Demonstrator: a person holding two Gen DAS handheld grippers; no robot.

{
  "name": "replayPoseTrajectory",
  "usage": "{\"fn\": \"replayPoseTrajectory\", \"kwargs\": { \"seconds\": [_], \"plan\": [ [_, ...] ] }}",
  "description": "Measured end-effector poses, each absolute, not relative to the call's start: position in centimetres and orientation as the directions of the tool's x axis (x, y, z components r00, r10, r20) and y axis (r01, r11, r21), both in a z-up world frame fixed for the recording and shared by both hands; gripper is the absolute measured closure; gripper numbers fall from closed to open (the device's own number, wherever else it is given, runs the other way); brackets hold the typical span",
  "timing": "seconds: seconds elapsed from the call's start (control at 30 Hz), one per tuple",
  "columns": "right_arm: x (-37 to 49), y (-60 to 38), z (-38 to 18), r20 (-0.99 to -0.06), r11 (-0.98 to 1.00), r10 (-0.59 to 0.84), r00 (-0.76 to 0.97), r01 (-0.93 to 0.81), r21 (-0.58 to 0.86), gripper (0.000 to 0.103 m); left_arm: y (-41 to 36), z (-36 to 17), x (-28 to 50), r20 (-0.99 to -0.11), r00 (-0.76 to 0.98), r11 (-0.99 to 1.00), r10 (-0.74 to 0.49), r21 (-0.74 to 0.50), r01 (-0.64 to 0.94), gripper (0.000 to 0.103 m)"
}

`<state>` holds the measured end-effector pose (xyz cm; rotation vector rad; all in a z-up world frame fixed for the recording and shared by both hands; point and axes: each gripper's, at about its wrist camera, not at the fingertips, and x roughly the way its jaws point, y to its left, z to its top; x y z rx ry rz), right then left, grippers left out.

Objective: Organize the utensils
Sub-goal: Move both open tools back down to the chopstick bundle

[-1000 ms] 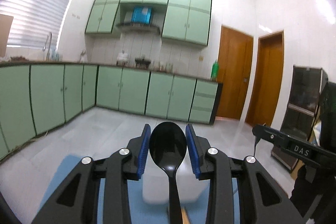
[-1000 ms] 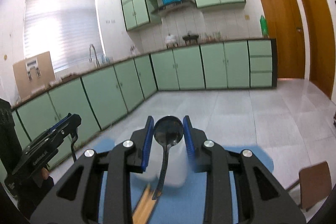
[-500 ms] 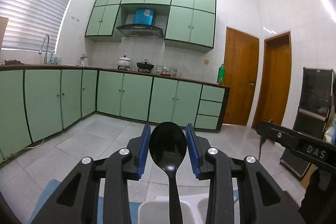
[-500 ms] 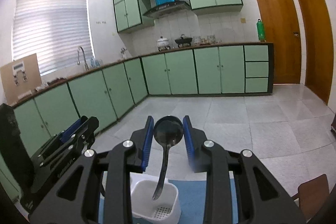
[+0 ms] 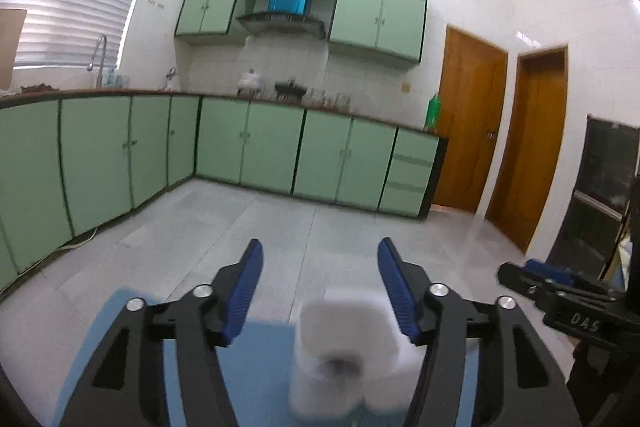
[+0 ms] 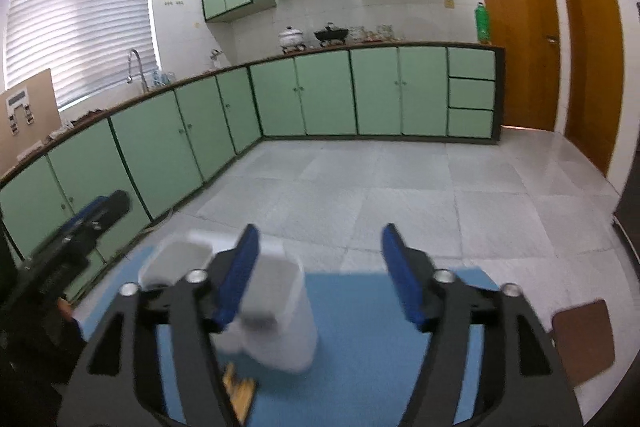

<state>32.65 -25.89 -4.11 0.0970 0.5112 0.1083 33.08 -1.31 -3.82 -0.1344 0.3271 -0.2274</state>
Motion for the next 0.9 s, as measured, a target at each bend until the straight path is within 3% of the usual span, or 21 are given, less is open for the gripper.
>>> {"fn": "replayPoseTrajectory", "kwargs": {
  "seconds": [0.23,0.47,0.6,0.9],
  "plan": [
    [23.5,-26.0,-8.6,-0.615,0.991,0.133,0.777,-0.085,0.106,0.02,0.2,-8.6,24.4,-0.521,0.826,0.976,-0.214,-0.149,0.159,0.033],
    [15.3,-23.8,-12.2,-0.73,0.984,0.177,0.66,-0.102,0.146,0.02,-0.3,-14.8,17.7,-0.722,0.67,0.983,-0.171,-0.082,0.162,0.03],
    [12.2,-22.3,-13.1,-0.756,0.982,0.187,0.627,-0.127,0.138,0.021,-0.2,-16.6,15.8,-0.773,0.615,0.985,-0.157,-0.077,0.154,0.028],
    [9.5,-20.4,-15.5,-0.791,0.981,0.177,0.585,-0.168,0.095,0.023,-0.5,-16.9,14.3,-0.787,0.605,0.99,-0.118,-0.043,0.137,0.022]
  ]
}}
